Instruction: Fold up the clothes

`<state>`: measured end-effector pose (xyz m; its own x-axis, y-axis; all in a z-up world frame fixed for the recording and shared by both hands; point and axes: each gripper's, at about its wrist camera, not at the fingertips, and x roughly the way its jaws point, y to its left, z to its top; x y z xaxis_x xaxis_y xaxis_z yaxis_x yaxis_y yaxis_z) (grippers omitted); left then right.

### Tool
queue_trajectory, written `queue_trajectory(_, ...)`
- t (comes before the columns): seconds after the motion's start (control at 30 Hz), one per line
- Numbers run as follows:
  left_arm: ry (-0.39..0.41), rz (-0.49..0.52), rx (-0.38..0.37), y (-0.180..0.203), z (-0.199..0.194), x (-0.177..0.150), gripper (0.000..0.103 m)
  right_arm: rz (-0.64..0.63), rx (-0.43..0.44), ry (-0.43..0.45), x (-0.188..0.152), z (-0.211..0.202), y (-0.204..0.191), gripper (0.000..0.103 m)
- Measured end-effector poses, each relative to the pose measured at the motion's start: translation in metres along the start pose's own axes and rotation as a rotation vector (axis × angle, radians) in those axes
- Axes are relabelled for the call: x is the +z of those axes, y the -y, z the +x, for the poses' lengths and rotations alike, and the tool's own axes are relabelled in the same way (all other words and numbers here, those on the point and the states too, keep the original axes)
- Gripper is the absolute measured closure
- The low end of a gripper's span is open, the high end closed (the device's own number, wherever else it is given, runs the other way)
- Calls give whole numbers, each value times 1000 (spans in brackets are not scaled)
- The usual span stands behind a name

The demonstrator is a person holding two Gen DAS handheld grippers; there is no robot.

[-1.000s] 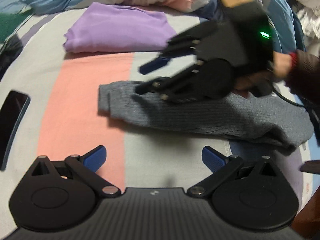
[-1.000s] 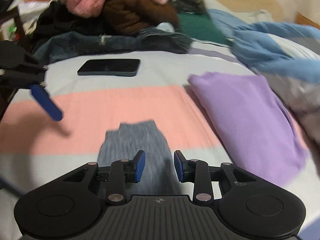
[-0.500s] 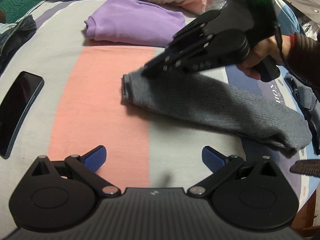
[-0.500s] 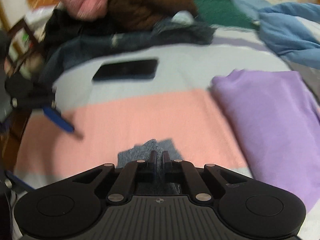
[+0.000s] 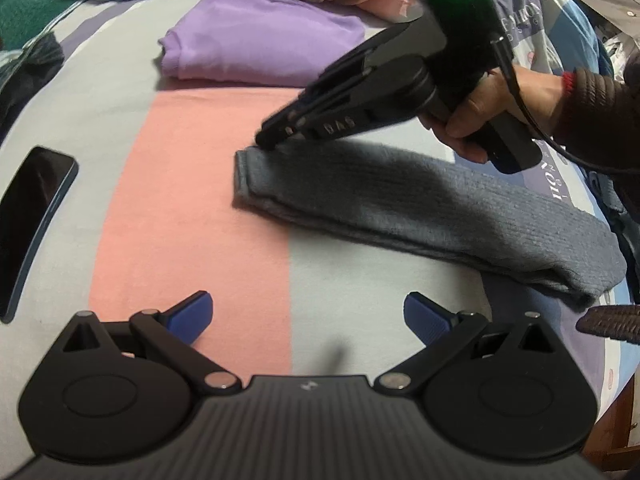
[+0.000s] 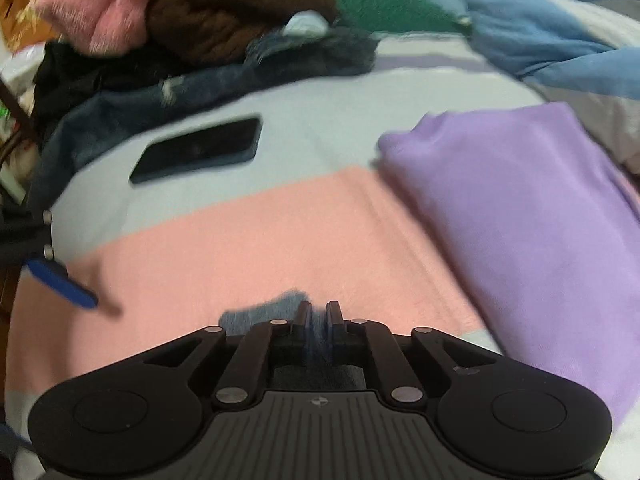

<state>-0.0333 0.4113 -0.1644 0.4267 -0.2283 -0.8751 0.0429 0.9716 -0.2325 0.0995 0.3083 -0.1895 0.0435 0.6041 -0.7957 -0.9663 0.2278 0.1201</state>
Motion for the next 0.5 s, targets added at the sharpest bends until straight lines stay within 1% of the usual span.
queue_trajectory(0.07,7,-2,-10,2,0,3,0,1,-51,70,-2,-21,-8,85)
queue_trajectory(0.1,3,-6,-13,2,-1,2,0,-1,-78,106,-4,-33,-14,75)
queue_trajectory(0.13,0,-9,-15,2,-1,2,0,0,-91,135,-7,-43,-20,74)
queue_trajectory(0.17,-4,-13,-17,2,-2,2,0,0,-82,142,-11,-49,-27,74)
queue_trajectory(0.27,-21,-7,-19,2,-5,-3,0,-17,-49,124,-28,-57,-53,74)
queue_trajectory(0.33,-37,6,-19,0,-6,-9,0,-38,-65,97,-37,-49,-68,75)
queue_trajectory(0.4,-58,18,-16,-2,-7,-16,0,-29,-102,79,-42,-35,-80,76)
queue_trajectory(0.47,-75,24,-13,-5,-8,-23,0,9,-174,76,-40,-24,-84,77)
queue_trajectory(0.5,-79,23,-15,-8,-8,-26,0,29,-209,75,-40,-18,-87,80)
